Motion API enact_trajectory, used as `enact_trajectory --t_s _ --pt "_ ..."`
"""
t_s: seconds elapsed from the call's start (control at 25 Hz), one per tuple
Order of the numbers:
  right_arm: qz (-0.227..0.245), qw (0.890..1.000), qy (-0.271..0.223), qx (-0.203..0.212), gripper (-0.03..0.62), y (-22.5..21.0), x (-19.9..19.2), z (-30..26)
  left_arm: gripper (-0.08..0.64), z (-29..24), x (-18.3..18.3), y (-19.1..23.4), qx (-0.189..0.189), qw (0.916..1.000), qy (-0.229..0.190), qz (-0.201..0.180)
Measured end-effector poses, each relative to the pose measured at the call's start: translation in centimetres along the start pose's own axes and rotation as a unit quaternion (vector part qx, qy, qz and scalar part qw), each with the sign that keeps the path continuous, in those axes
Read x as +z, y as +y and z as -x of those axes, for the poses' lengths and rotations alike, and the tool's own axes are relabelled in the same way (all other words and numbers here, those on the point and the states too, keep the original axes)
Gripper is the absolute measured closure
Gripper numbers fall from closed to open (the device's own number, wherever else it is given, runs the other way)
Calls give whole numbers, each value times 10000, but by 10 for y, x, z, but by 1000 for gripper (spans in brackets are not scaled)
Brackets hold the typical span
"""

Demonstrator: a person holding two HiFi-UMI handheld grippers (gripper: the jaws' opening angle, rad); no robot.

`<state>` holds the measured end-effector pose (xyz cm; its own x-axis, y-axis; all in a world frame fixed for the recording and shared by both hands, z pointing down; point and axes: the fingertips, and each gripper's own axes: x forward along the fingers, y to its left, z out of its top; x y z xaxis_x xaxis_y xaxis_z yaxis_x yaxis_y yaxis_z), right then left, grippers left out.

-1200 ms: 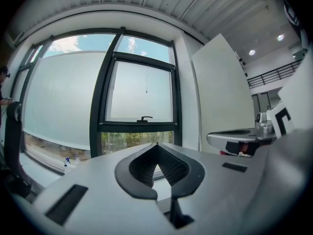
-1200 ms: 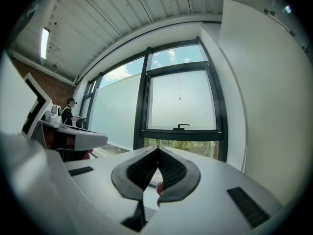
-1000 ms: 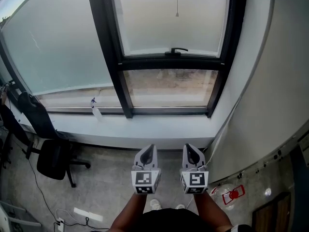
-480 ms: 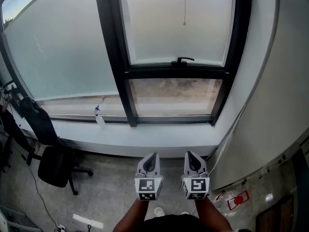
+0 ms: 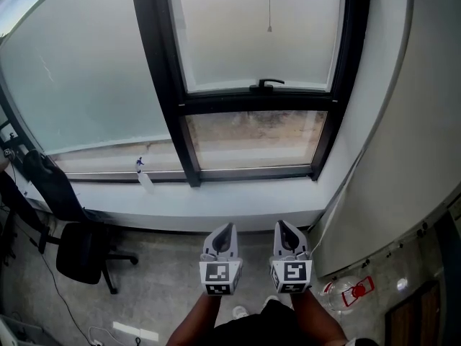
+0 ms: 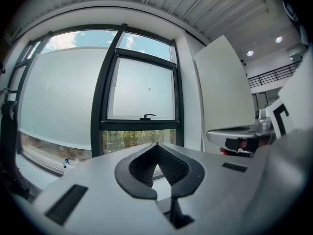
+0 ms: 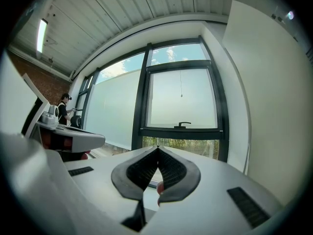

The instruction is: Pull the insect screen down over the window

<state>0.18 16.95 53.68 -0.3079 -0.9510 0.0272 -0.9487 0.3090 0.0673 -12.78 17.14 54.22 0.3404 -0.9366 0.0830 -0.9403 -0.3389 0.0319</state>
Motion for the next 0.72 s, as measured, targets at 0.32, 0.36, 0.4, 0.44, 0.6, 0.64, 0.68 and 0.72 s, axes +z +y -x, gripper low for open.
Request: enact_trajectory --t_s 0.32,0.36,0.4,0.44,0.6,0.64,0.68,0.72 --pt "-70 10000 56 42 588 -22 -6 -35 566 -42 -7 5 59 9997 179 -153" --pt "-66 9999 61 57 588 -27 -7 -42 566 -50 -5 5 58 9997 175 -129" --pt "-30 9999 50 84 588 -30 -5 -49 568 -58 -3 4 46 9998 165 -87" --pt "32 9999 28 116 588 -34 -3 -56 568 -66 -1 3 28 9999 154 -67" --pt "109 9997 -21 199 588 -48 -1 -86 566 -101 2 -2 -35 9996 181 -232" --pt "100 9997 -14 218 588 -53 -2 -93 566 -108 2 -3 -34 9995 190 -252" --pt "85 9997 -2 235 588 -57 -4 -99 566 -116 1 -2 -22 9994 204 -271" --pt "61 9997 10 252 588 -61 -5 -106 567 -125 0 0 -2 9993 227 -283"
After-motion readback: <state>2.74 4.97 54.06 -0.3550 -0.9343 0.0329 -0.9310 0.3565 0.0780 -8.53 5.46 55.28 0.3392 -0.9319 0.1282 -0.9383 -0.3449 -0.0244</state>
